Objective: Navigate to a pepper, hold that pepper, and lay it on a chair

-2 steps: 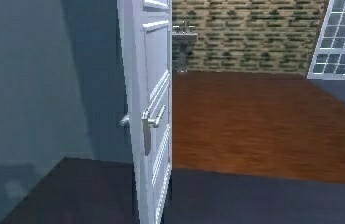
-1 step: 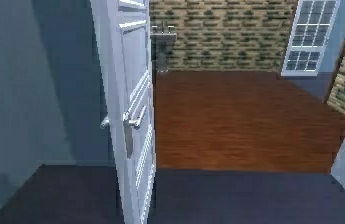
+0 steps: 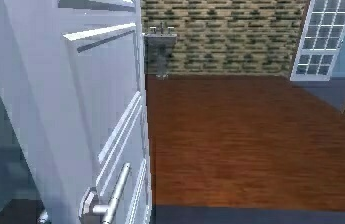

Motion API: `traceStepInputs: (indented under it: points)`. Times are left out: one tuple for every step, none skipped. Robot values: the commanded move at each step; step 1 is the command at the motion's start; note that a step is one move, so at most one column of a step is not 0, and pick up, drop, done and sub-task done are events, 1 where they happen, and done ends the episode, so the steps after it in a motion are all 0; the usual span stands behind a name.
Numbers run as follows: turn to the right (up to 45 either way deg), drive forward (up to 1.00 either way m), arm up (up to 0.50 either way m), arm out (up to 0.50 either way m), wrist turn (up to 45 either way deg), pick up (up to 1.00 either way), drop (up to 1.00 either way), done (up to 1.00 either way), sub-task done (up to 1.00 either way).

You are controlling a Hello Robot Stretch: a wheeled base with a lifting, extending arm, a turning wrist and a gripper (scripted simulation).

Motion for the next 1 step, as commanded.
traceStepInputs:
  points:
    - [36.0, 0.0, 0.0, 0.0, 0.0, 0.0, 0.0, 0.0, 0.0]
